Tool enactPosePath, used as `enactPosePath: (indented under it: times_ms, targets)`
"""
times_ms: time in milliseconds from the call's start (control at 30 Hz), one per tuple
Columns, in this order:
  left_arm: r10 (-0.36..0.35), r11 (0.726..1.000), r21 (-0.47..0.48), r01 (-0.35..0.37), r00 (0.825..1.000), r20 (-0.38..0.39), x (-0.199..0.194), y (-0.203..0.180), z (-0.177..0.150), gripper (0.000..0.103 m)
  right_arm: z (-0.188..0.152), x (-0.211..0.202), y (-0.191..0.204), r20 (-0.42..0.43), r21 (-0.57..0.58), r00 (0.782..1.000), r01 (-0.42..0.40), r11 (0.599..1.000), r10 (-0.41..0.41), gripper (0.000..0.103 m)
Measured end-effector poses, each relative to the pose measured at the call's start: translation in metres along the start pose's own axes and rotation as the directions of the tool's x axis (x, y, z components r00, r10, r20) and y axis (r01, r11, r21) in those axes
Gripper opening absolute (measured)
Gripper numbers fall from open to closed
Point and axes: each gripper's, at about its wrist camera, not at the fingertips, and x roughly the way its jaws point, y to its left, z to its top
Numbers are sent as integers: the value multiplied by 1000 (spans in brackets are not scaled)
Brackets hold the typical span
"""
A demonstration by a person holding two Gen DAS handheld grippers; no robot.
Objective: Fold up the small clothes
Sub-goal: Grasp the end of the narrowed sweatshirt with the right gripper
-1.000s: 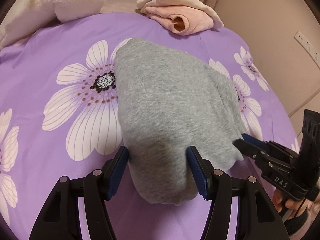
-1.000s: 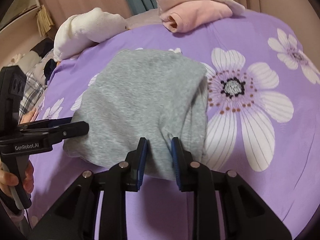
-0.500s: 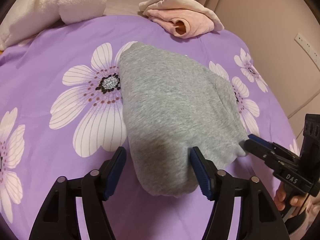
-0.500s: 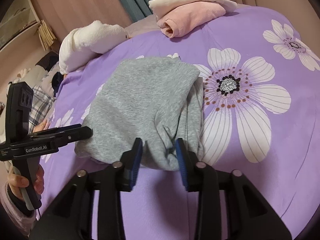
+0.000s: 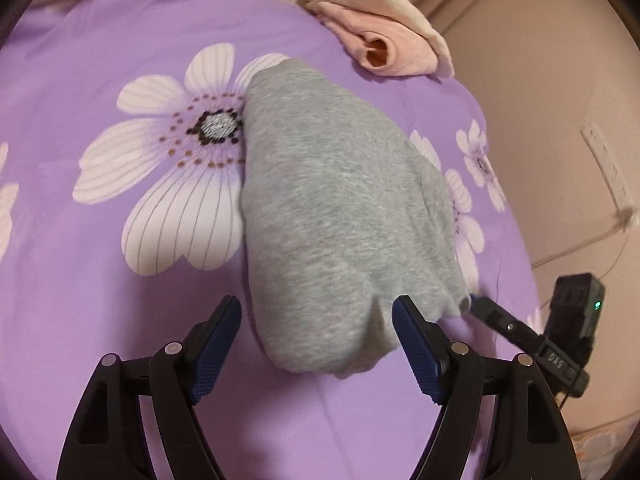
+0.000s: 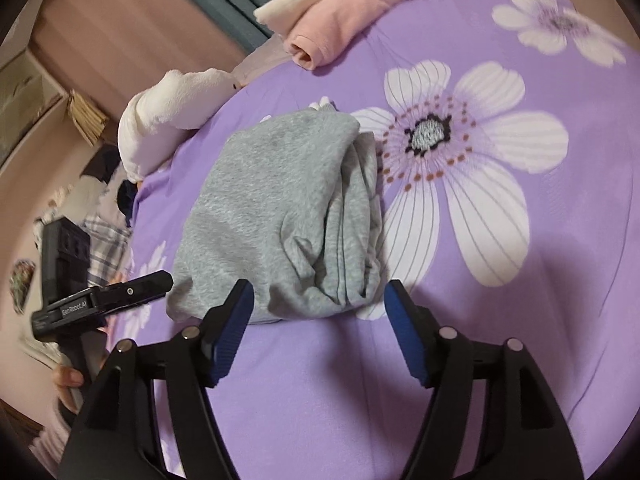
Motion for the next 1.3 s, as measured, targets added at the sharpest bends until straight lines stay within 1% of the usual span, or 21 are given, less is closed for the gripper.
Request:
enactPosePath:
  times_ms: [100, 233, 333, 400, 633, 767, 833, 1067, 1300]
  targets:
    - [-31, 999, -42, 30, 999, -12, 3, 9, 0, 79, 1, 1, -10, -3, 69, 999, -41, 997, 42, 74]
    - [-58, 994, -91, 56, 998, -20, 9, 19, 2, 81, 3, 1, -22, 9, 143, 997, -76, 987, 75, 76]
    - [-86, 990, -116, 83, 996, -21, 12, 23, 2, 81, 6, 1, -27, 14, 180, 995, -96, 979, 95, 79]
    - [-84, 990, -115, 81, 996, -20, 14, 24, 3, 81, 8, 1, -28, 20, 191, 995, -104, 976, 102, 81]
    - [-78, 992, -98, 76, 997, -19, 22, 21, 12, 81, 20, 9, -26, 17, 178, 995, -98, 979, 97, 83]
    - [-86, 992, -98, 84, 996, -14, 29, 20, 20, 82, 33, 24, -27, -3, 183, 995, -99, 978, 102, 84]
    - [-89, 991, -99, 87, 996, -13, 34, 19, 23, 86, 38, 32, -25, -15, 178, 995, -94, 979, 98, 84]
    - [-111, 990, -86, 109, 994, -15, 50, 14, 32, 87, 53, 56, -15, -50, 139, 994, -88, 986, 96, 83]
    - [-101, 993, -57, 100, 995, -19, 59, 9, 38, 89, 60, 66, -13, -49, 116, 994, -94, 989, 100, 83]
